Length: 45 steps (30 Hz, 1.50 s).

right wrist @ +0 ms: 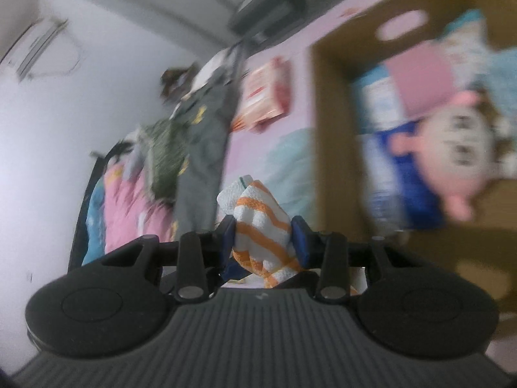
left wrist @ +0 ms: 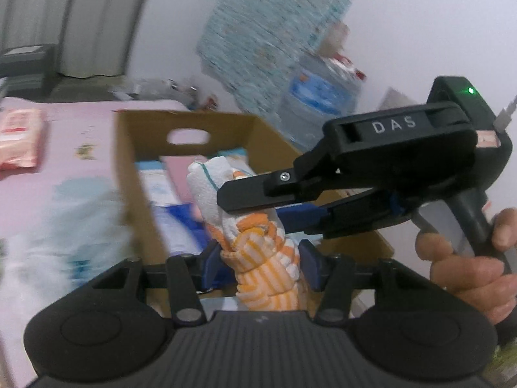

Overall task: Organize soft objects
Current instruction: 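Carry the sock into the cardboard box and open the right gripper, then move the right gripper to the gold packet on the bed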

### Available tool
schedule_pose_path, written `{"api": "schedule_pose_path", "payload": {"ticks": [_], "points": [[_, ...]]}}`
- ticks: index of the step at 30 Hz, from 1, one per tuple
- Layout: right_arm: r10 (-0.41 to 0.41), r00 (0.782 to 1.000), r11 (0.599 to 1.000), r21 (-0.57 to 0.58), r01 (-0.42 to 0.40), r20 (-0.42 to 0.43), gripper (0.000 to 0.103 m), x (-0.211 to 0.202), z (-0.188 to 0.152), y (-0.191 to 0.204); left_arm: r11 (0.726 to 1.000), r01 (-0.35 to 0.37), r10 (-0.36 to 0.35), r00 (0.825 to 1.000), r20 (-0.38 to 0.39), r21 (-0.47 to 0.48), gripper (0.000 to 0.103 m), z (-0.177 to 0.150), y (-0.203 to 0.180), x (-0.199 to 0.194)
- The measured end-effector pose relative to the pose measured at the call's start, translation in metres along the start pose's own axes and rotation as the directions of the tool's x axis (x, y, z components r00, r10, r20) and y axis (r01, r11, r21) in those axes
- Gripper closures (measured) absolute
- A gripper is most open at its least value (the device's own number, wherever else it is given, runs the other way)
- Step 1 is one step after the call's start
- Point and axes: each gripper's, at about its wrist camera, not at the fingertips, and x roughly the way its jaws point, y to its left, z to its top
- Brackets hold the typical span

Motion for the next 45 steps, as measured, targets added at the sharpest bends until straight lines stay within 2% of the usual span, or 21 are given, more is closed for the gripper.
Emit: {"api": "schedule_pose_path", "payload": {"ticks": [5,10,14,15,18,22,24,27,32,36,41,45], "points": [[-0.044,0.999,0.995,0.092,0.041,0.025,0.066,-0.026,0.003,-0.058,1.000,0.016,-0.015,0.995,-0.097,0.005,0.049,0.001,-0.005,0.048],[-0.147,0.989,0.985,0.087,0.148,-0.013,0.065,-0.015,0.011,-0.095,1.000,-0.020,0.019,0.989,-0.144,-0.005,0.050,-0.007,0.000,0.067],[-0.249,0.965,0.967,0.041,0.253,-0.078,0.061,0.012,0.017,-0.111,1.000,-0.021,0.023,0.989,-0.147,0.014,0.049,-0.004,-0.002,0.068],[-0.247,0.965,0.967,0.037,0.251,-0.088,0.060,0.017,0.018,-0.114,0.999,-0.025,0.028,0.989,-0.145,0.020,0.049,-0.004,-0.003,0.068],[-0.285,0.951,0.957,0.014,0.288,-0.118,0.060,0.028,0.019,-0.117,0.999,-0.037,0.041,0.990,-0.132,0.033,0.041,-0.002,-0.005,0.062],[-0.307,0.944,0.952,-0.025,0.306,-0.117,0.057,0.031,0.017,-0.112,0.997,-0.054,0.059,0.993,-0.102,0.047,0.037,-0.002,-0.005,0.047],[-0.327,0.940,0.945,-0.038,0.324,-0.098,0.052,0.030,0.016,-0.107,0.997,-0.063,0.067,0.994,-0.091,0.045,0.035,-0.002,-0.004,0.038],[-0.345,0.937,0.938,-0.042,0.343,-0.060,0.050,0.019,0.015,-0.100,0.995,-0.085,0.088,0.993,-0.072,0.047,0.031,-0.004,-0.001,0.024],[-0.298,0.955,0.955,-0.015,0.298,-0.005,0.049,-0.001,0.008,-0.086,0.988,-0.142,0.144,0.989,-0.039,0.055,0.019,-0.013,0.008,-0.008],[-0.230,0.973,0.973,-0.018,0.231,0.033,0.048,-0.011,-0.003,-0.062,0.976,-0.213,0.215,0.976,-0.036,0.049,0.017,-0.021,0.021,-0.032],[-0.117,0.992,0.992,-0.038,0.119,0.041,0.048,-0.006,-0.017,-0.024,0.943,-0.331,0.331,0.942,-0.051,0.025,0.016,-0.034,0.044,-0.057],[-0.043,0.999,0.997,-0.070,0.044,0.015,0.048,0.012,-0.027,0.007,0.906,-0.422,0.422,0.904,-0.063,0.008,0.014,-0.042,0.064,-0.074]]}}
